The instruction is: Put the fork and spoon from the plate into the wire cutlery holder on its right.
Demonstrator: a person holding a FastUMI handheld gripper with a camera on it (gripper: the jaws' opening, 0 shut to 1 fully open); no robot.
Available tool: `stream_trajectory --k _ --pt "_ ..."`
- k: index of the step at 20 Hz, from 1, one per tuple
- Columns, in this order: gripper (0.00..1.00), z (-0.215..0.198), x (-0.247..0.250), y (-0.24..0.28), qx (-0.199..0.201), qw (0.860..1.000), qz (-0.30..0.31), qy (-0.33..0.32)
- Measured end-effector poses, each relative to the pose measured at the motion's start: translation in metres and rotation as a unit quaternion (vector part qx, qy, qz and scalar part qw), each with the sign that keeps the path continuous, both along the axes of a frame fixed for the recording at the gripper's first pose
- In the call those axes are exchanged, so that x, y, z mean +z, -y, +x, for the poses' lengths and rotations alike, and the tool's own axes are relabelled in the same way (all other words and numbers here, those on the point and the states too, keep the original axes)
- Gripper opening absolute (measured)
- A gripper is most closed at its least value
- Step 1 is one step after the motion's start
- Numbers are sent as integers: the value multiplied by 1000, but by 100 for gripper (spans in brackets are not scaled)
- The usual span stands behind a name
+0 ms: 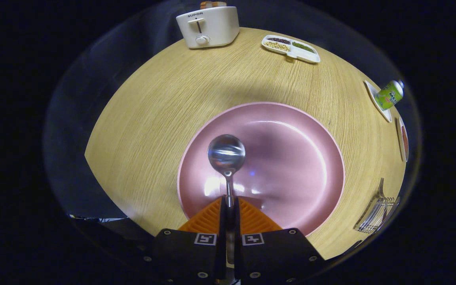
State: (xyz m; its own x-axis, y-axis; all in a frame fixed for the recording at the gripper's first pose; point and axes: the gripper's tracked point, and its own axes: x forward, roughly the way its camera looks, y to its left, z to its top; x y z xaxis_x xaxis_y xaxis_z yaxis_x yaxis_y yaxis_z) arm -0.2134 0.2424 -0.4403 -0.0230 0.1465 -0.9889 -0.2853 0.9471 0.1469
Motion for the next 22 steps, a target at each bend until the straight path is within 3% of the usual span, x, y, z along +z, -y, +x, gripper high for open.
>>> stream_trajectory --k 11,22 --pt "8 18 23 16 -101 993 40 37" --pt "4 -1 2 17 -71 997 23 12"
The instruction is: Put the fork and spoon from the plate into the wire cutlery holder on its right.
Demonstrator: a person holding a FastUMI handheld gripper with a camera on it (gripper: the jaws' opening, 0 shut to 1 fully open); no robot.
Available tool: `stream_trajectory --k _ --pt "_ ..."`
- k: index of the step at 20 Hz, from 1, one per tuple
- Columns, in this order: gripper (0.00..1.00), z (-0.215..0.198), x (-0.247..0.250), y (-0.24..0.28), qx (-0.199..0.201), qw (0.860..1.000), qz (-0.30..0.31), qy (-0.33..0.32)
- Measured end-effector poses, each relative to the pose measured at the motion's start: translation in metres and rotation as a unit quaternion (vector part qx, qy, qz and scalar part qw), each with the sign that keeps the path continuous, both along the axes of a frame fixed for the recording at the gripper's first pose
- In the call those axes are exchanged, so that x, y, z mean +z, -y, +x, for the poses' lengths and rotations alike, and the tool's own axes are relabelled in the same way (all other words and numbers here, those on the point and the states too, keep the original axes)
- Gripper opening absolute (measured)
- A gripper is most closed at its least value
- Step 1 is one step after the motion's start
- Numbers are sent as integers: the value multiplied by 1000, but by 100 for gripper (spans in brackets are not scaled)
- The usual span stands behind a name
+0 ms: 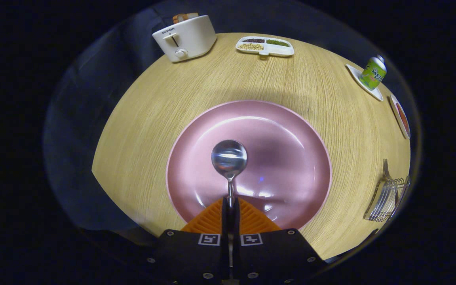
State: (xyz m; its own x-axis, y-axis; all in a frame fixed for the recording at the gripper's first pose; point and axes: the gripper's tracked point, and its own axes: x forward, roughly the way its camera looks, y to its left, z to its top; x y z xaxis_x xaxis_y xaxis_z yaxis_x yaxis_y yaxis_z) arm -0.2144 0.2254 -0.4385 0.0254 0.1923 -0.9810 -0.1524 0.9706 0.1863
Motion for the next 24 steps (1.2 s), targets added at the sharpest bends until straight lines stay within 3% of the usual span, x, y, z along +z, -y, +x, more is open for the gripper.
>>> stream_trajectory --k 6,12,24 --pt "1 15 13 -13 -34 998 35 31" --pt "2 31 46 10 -71 995 36 52" --pt "2 58 134 162 -156 978 -36 136"
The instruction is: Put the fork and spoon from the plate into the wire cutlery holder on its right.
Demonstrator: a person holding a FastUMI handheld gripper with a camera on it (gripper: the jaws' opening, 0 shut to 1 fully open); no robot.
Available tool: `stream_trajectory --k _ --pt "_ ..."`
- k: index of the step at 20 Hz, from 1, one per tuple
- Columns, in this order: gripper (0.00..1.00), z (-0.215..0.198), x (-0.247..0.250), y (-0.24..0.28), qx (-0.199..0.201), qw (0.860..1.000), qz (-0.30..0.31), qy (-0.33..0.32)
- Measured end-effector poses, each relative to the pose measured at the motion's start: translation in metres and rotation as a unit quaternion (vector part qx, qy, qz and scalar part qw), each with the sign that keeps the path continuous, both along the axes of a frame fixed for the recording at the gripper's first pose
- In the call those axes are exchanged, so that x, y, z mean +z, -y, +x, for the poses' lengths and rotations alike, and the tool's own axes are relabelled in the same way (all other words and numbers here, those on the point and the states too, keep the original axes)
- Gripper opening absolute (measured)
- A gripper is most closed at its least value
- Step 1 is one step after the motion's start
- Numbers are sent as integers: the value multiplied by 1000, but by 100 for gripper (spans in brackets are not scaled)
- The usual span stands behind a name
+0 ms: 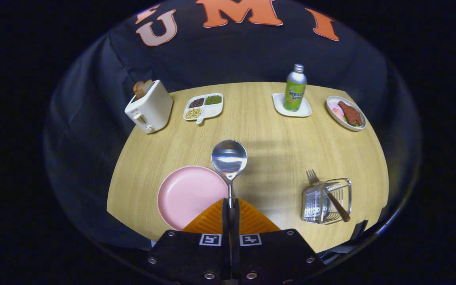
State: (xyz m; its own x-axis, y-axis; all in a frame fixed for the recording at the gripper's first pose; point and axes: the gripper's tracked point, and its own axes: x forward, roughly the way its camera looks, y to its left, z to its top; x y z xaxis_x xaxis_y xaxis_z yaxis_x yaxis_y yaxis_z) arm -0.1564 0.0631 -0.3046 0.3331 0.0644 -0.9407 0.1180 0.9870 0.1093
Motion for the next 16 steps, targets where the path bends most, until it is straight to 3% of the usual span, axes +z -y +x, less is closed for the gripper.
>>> stream_trajectory --k 8,16 --pt "3 -29 15 98 -29 998 -48 -32" --pt "3 -59 15 151 14 991 -59 -115"
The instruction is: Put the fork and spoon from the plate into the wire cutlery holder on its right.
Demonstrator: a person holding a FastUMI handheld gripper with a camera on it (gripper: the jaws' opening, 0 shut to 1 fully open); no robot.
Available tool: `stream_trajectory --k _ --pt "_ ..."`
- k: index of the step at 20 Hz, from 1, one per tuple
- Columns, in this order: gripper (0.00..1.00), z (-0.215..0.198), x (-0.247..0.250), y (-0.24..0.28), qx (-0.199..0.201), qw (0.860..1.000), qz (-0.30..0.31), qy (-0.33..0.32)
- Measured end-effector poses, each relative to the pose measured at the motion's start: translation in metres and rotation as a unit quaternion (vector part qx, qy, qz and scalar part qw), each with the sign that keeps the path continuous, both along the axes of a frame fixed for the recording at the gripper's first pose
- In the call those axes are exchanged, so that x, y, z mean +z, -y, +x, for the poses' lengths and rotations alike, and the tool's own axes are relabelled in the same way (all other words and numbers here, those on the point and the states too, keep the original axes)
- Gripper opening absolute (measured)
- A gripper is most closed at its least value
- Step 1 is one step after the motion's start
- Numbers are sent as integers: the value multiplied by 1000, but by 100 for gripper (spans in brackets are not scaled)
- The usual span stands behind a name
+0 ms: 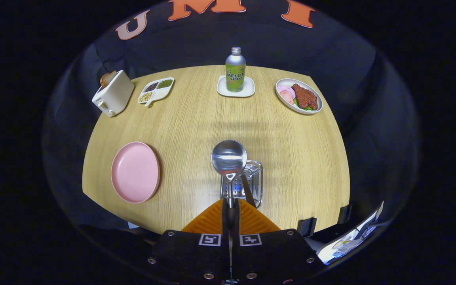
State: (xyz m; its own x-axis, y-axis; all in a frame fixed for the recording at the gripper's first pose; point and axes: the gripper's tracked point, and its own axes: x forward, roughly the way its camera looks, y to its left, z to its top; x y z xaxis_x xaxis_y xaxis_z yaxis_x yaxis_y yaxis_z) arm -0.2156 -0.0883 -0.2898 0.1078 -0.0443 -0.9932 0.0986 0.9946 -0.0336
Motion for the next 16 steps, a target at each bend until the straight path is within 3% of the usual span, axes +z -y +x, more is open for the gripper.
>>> stream_trajectory --k 7,16 --pt "3 -6 -7 14 33 996 35 -77" --pt "4 -21 -18 18 50 978 66 -189"
